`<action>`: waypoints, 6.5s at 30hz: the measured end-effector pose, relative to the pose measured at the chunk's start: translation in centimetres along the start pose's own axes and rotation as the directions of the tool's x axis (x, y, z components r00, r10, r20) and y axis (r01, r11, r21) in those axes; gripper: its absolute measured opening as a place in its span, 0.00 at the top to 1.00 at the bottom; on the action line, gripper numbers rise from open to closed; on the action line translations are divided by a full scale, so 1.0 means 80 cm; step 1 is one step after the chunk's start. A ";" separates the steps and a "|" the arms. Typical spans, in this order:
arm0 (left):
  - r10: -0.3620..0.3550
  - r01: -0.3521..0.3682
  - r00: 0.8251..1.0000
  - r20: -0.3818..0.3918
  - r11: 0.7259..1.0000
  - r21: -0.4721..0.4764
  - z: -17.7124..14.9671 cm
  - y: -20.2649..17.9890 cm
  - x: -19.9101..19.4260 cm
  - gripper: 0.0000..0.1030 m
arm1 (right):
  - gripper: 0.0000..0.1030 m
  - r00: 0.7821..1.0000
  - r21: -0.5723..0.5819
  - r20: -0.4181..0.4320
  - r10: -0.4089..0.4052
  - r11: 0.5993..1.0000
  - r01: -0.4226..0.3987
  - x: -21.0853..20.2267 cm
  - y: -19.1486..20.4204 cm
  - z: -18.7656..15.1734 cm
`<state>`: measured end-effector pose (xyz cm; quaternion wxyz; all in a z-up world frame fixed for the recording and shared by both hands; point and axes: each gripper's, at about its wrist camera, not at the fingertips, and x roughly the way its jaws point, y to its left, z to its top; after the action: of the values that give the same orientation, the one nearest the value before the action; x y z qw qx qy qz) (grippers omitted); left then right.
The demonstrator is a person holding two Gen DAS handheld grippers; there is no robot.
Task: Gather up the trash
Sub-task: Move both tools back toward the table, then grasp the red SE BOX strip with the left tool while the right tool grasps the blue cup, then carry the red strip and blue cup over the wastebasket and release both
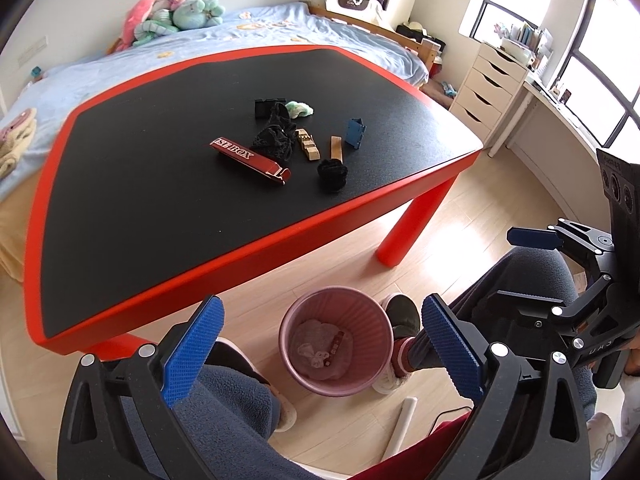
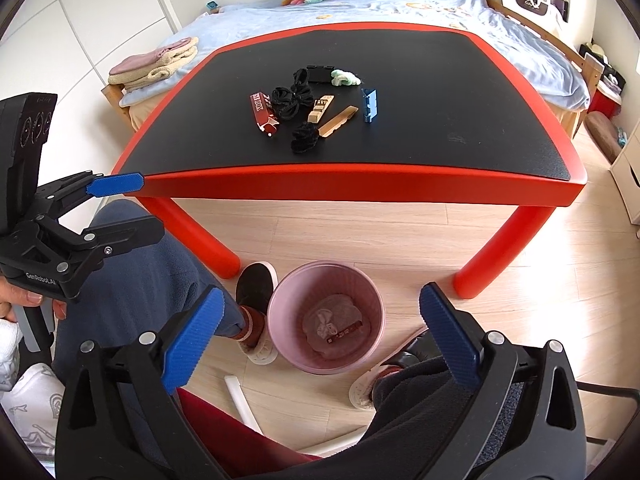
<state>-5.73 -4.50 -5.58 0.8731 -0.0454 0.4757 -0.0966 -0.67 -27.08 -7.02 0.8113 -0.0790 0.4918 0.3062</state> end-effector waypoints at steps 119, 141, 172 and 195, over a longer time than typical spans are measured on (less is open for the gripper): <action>0.159 -0.157 0.987 -0.004 0.974 -0.161 0.129 0.122 0.091 0.88 | 0.86 0.999 -0.018 0.047 -0.017 1.000 0.018 0.108 -0.066 0.187; 0.051 -0.054 0.997 0.060 0.998 0.044 0.069 0.033 -0.020 0.88 | 0.86 0.996 -0.079 0.085 -0.002 0.997 0.009 -0.015 -0.009 0.096; -0.062 0.067 0.997 -0.036 0.983 0.170 0.012 -0.025 -0.015 0.88 | 0.86 0.999 -0.073 0.035 0.040 0.997 -0.038 -0.018 0.012 0.027; -0.011 0.007 0.998 0.060 0.998 0.063 0.021 0.005 -0.026 0.08 | 0.07 0.998 -0.034 0.036 0.046 0.998 -0.045 -0.013 0.000 0.025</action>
<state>-5.36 -3.72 -3.02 0.8876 -0.0231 0.4457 -0.1141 0.51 -26.62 -5.14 0.8117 -0.0754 0.4731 0.3342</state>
